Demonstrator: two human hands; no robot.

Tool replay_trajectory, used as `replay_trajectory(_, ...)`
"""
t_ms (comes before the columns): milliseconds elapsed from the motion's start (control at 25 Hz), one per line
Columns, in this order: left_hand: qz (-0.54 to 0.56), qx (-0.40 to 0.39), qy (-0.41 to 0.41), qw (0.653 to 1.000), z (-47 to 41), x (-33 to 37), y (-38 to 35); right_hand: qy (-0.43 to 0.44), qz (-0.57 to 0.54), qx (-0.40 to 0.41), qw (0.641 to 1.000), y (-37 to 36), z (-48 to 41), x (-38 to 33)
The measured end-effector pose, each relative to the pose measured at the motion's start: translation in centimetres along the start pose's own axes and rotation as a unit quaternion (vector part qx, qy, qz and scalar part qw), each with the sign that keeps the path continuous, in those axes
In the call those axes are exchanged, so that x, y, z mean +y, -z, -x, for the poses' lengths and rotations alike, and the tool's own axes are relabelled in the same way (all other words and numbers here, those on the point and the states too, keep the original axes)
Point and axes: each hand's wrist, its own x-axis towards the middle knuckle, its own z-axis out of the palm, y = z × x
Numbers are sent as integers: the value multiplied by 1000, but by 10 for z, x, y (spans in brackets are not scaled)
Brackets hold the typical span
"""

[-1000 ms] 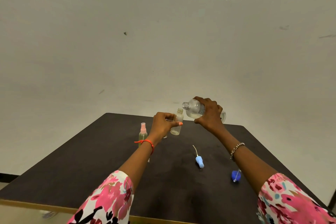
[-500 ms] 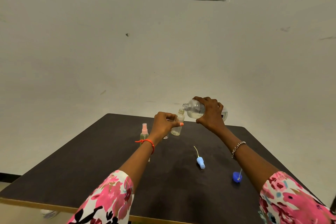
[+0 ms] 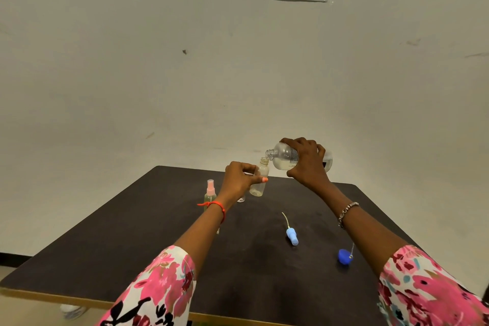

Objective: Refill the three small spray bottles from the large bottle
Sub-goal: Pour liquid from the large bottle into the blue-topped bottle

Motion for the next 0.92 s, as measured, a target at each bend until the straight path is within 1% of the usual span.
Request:
replay_trajectory(480, 11, 4, 13, 1000, 1, 0, 1, 15, 9, 5, 1000, 2, -1, -2)
replay_trajectory(920, 11, 7, 5, 1000, 3, 1, -2, 12, 10, 4, 1000, 0, 0, 0)
